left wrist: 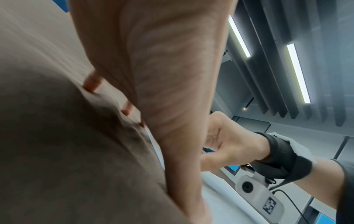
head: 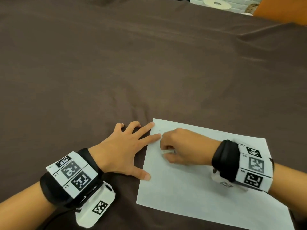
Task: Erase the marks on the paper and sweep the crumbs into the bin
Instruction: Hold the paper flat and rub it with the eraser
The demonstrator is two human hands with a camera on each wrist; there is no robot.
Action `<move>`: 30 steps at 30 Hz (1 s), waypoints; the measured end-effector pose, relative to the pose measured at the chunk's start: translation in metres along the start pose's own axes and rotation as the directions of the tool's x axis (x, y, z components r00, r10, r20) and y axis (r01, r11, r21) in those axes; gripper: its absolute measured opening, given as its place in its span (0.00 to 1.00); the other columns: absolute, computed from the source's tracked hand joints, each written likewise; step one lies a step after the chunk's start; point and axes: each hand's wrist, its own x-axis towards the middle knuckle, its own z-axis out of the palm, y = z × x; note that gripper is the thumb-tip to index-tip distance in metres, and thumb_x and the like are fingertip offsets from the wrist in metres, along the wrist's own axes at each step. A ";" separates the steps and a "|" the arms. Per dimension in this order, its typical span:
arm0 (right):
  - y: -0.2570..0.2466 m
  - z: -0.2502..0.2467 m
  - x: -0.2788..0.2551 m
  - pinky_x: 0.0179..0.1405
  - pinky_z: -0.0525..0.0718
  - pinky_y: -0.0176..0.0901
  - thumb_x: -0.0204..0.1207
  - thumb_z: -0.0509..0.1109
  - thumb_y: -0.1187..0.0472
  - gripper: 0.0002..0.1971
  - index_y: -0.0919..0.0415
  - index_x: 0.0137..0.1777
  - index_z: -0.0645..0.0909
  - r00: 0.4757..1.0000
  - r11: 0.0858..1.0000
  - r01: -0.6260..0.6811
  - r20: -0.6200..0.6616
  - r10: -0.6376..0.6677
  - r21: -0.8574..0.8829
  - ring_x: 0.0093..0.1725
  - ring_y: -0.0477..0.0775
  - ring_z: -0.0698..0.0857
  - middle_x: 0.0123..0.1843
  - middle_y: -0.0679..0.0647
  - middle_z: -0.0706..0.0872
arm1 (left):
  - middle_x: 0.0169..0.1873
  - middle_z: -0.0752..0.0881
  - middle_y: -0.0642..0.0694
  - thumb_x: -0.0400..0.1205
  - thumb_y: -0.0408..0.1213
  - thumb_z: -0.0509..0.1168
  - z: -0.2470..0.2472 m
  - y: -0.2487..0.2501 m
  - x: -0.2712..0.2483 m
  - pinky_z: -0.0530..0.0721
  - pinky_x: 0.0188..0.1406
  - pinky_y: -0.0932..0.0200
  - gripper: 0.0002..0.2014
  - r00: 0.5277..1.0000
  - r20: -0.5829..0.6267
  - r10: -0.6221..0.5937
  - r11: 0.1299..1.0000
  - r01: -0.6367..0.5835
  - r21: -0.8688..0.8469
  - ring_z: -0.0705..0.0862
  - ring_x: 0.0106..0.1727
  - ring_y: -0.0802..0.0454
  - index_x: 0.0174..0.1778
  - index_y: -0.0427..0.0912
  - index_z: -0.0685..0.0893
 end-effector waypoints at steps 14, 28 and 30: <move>-0.004 0.006 0.001 0.41 0.81 0.52 0.74 0.66 0.58 0.07 0.62 0.42 0.79 0.996 0.998 0.061 0.059 -0.061 -0.006 0.38 0.57 0.79 0.41 0.55 0.82 | 0.83 0.30 0.57 0.66 0.83 0.54 -0.004 0.002 0.000 0.56 0.77 0.39 0.56 1.000 0.018 -0.007 1.000 0.007 -0.001 0.45 0.82 0.45 0.83 0.64 0.32; 0.004 0.003 0.005 0.41 0.79 0.48 0.74 0.67 0.57 0.06 0.58 0.40 0.77 1.000 0.999 0.005 0.022 -0.006 0.046 0.38 0.53 0.76 0.40 0.51 0.82 | 0.84 0.32 0.58 0.66 0.83 0.54 -0.003 0.000 -0.002 0.56 0.77 0.41 0.60 1.000 -0.010 -0.022 0.999 0.022 -0.029 0.46 0.81 0.48 0.85 0.55 0.35; 0.018 -0.005 0.011 0.41 0.81 0.51 0.74 0.66 0.58 0.06 0.60 0.42 0.78 0.994 0.996 -0.089 -0.070 0.089 0.010 0.39 0.55 0.78 0.41 0.53 0.82 | 0.84 0.33 0.58 0.66 0.83 0.55 -0.004 0.001 -0.002 0.55 0.77 0.41 0.60 1.000 -0.007 -0.023 0.999 0.022 -0.032 0.45 0.81 0.48 0.85 0.56 0.34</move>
